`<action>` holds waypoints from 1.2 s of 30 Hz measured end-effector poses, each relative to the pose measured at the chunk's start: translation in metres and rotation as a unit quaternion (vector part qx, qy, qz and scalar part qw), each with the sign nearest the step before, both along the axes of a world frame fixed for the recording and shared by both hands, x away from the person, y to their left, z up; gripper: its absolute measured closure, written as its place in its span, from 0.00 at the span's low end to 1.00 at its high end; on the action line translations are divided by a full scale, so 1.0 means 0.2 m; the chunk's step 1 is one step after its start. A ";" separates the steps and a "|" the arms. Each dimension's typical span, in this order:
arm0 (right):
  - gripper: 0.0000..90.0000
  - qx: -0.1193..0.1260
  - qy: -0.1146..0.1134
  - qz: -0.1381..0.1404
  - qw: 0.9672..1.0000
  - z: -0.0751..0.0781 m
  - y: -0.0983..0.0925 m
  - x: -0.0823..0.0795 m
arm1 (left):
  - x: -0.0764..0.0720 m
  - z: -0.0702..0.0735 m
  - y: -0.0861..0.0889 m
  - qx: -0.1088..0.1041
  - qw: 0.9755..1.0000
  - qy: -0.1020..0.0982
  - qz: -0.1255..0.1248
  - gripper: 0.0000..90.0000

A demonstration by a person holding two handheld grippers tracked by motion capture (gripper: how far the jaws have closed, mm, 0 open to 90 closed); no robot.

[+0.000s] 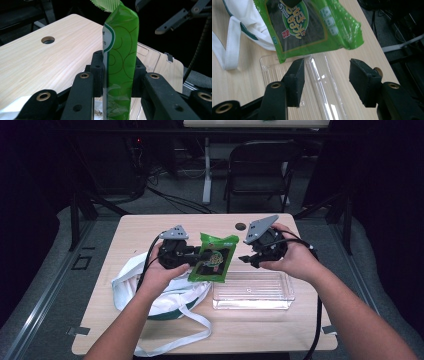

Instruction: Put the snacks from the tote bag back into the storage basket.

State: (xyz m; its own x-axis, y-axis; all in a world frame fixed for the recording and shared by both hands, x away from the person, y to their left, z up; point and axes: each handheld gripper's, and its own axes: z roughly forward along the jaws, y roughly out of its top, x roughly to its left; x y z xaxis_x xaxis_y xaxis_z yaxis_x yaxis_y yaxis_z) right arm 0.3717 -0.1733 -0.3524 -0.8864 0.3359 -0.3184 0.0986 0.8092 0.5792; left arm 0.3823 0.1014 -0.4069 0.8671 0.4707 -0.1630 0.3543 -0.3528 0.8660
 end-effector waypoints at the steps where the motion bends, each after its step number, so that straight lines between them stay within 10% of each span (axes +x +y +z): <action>1: 0.51 -0.005 0.000 0.006 1.000 0.01 0.00 0.00 | 0.00 0.00 -0.01 -0.001 1.000 0.000 -0.002 0.80; 36: 0.44 -0.068 0.037 0.074 0.994 0.08 0.15 0.12 | -0.02 -0.01 -0.07 0.008 0.999 -0.019 -0.038 0.80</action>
